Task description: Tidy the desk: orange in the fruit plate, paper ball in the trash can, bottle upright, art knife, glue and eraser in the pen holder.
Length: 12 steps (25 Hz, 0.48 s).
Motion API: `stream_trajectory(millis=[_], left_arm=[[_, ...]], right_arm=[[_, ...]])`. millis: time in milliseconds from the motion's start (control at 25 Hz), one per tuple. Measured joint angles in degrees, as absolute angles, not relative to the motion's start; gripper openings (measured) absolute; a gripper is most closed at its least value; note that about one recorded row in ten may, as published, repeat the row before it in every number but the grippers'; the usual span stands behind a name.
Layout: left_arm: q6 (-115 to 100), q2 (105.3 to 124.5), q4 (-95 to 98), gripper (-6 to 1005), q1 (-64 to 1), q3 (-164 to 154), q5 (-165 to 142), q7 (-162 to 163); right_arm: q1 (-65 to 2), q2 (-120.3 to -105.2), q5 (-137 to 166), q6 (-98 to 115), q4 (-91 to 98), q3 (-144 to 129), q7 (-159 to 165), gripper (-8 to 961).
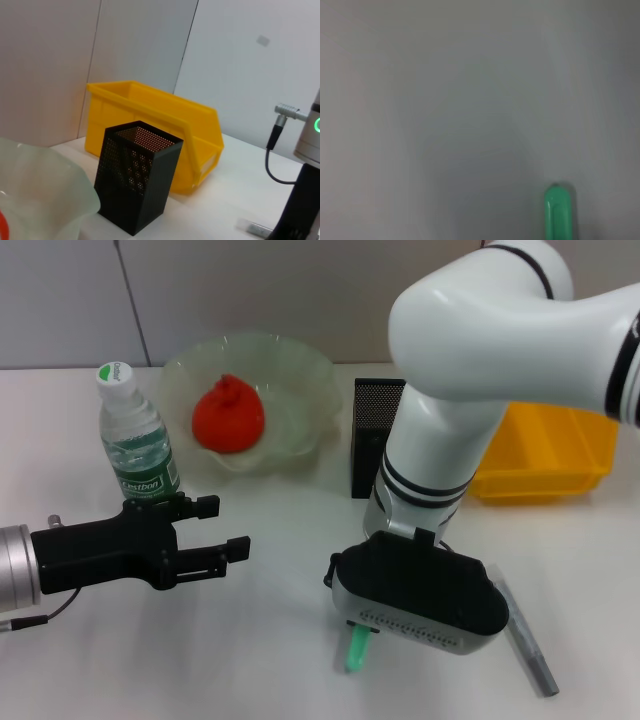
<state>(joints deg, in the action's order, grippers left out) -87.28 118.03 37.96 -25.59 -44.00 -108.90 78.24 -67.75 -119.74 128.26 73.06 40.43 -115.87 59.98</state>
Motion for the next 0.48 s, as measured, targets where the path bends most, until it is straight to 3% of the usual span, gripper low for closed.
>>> stream_trajectory(millis=[480], left_arm=[[-87.6,116.99,38.0,785,-25.0,-40.4,-108.9,78.8]], right_arm=[[-58.5,-119.38,137.0,82.9,57.5,-99.4,66.3,187]])
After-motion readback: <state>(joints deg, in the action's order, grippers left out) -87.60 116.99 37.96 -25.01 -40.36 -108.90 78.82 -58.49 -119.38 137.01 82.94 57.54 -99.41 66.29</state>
